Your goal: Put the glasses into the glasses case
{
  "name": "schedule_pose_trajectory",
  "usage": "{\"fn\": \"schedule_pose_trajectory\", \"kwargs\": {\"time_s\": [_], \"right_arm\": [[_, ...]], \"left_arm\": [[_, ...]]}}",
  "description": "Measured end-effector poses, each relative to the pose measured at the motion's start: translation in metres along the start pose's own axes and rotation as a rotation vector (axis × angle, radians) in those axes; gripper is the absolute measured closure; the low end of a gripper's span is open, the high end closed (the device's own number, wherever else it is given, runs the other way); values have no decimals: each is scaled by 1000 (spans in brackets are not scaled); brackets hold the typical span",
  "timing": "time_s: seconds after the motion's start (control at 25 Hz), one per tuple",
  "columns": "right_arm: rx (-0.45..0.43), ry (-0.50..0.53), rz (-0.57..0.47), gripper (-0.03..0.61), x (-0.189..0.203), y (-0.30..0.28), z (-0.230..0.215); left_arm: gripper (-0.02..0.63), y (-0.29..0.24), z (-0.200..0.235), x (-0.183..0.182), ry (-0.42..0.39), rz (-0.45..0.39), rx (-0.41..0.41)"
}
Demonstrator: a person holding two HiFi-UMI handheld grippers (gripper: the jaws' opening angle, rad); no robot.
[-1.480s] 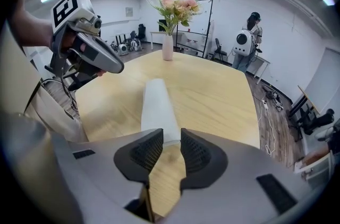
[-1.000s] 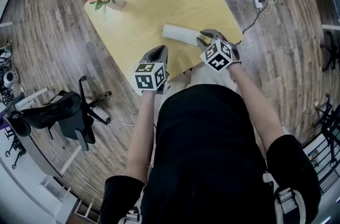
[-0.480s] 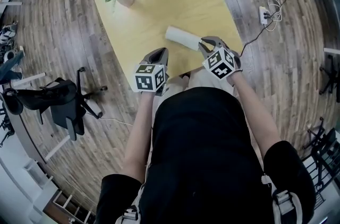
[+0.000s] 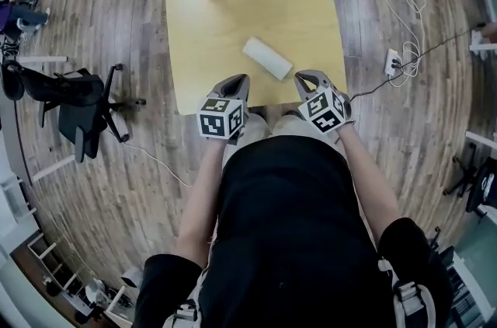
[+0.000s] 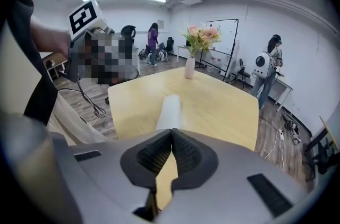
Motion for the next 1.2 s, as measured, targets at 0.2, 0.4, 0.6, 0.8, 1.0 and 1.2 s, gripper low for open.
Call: {"fn": "schedule_pose_trajectory", "kwargs": {"time_s": [0.2, 0.4, 0.6, 0.8, 1.0, 1.2], "right_arm": [[-35, 26, -85, 561, -3, 28, -5], [-58, 16, -181, 561, -5, 58, -11], [-74, 14, -274, 561, -9, 95, -13], [-69, -89, -390, 561, -11, 131, -19], [-47, -150, -481, 563, -11, 159, -18], [-22, -180, -498, 564, -12, 168, -13]], "left_arm": [[589, 14, -29, 13, 47, -57, -59], [589, 35, -62, 21, 78, -135, -97], [589, 57, -93, 27, 80, -205, -108], [589, 78, -119, 28, 67, -270, -101], [589, 97, -137, 27, 47, -329, -84], [589, 113, -145, 29, 30, -364, -86]]}}
Point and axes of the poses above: the fingertips, and each gripper's own axes: y backward along the fingers, z to its left, x out of its underside, the point moved 10 cm from there along y, backward along the fingers, and after that the axes turned 4 degrees about y, right-handed, at the moved point
